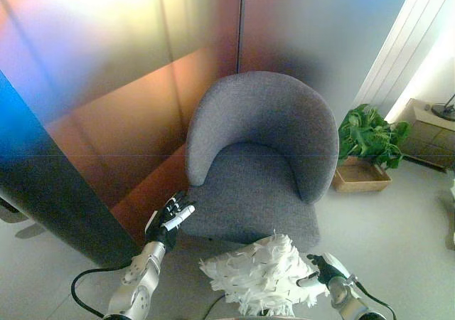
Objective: Pick up the pillow and put it on the sofa.
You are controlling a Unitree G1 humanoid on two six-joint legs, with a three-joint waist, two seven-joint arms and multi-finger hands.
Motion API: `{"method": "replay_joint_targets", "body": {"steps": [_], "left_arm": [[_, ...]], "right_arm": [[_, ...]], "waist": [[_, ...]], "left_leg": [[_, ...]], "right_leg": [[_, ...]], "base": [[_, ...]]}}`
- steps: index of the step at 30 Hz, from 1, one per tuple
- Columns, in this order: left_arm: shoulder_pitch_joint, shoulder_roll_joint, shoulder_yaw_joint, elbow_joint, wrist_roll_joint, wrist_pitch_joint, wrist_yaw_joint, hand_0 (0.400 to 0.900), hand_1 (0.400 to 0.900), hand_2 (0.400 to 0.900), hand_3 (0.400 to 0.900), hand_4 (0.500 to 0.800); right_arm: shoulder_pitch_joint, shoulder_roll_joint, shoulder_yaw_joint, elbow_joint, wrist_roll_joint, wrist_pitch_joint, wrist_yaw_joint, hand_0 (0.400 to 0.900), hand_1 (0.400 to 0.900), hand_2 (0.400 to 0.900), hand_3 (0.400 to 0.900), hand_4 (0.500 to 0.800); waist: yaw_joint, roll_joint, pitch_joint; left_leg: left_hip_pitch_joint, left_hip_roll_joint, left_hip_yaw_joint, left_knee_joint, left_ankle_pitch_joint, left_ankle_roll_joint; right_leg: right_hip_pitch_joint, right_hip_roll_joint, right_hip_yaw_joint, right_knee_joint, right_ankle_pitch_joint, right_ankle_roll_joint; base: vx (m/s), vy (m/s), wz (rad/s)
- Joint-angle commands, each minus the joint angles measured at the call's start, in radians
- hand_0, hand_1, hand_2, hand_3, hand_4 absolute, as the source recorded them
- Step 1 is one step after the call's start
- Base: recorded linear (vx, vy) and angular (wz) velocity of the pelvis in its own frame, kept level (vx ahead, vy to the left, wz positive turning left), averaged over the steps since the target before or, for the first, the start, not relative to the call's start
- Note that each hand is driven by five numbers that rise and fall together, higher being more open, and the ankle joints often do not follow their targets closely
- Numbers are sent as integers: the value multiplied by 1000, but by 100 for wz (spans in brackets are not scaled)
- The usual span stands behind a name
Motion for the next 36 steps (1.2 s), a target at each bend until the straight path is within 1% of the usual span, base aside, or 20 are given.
{"method": "replay_joint_targets", "body": {"steps": [1, 5, 10, 12, 17, 27, 32, 36], "left_arm": [[-87, 18, 26, -74, -12, -101, -31, 900, 900, 900, 900, 800], [-109, 29, 10, -93, -19, -111, -23, 900, 900, 900, 900, 800], [-190, 43, -17, -103, -46, -129, 2, 900, 900, 900, 900, 800], [-208, 46, -19, -101, -50, -134, 1, 900, 900, 900, 900, 800], [-263, 55, -34, -108, -70, -154, 11, 900, 900, 900, 900, 800], [-331, 78, -57, -144, -89, -164, 19, 900, 900, 900, 900, 800], [-356, 98, -63, -161, -104, -170, 19, 900, 900, 900, 900, 800], [-388, 106, -72, -162, -112, -188, 22, 900, 900, 900, 900, 800]], "right_arm": [[-111, -68, 0, 26, -41, -9, -26, 900, 900, 900, 900, 800], [-154, -78, 16, 57, -13, -14, -53, 900, 900, 900, 900, 800], [-295, -100, 45, 139, 52, -18, -76, 900, 900, 900, 900, 800], [-327, -103, 52, 158, 62, -18, -79, 900, 900, 900, 900, 800], [-431, -132, 65, 188, 76, 5, -63, 900, 900, 900, 900, 800], [-572, -162, 90, 240, 81, 55, -38, 900, 900, 900, 900, 800], [-637, -189, 96, 263, 85, 27, -12, 900, 900, 900, 900, 800], [-694, -193, 105, 277, 87, 13, 0, 900, 900, 900, 900, 800]], "waist": [[33, 9, 36], [40, 18, 72], [50, 38, 155], [51, 42, 172], [53, 54, 230], [68, 61, 314], [76, 66, 348], [79, 72, 378]], "left_leg": [[-41, 8, -45, 9, 19, -6], [-67, 0, -48, 20, 18, -4], [-123, -16, -63, 24, 27, 3], [-134, -20, -66, 25, 29, 4], [-178, -25, -73, 41, 34, 4], [-247, -29, -78, 74, 40, -1], [-280, -35, -75, 89, 42, 0], [-303, -42, -69, 101, 42, 0]], "right_leg": [[116, -55, 1, 5, -75, 101], [85, -60, 9, 5, -65, 101], [23, -70, 21, 7, -44, 101], [11, -73, 23, 9, -41, 103], [-30, -81, 24, 15, -32, 105], [-81, -82, 17, 17, -17, 103], [-108, -85, 13, 17, -7, 104], [-130, -89, 10, 17, 3, 104]], "base": [[31, -9, 2], [-59, 0, -1], [-172, 7, -2], [-106, 3, 1], [-97, 3, 3], [-84, -28, 4], [-77, -16, 2], [-54, 0, -1]]}}
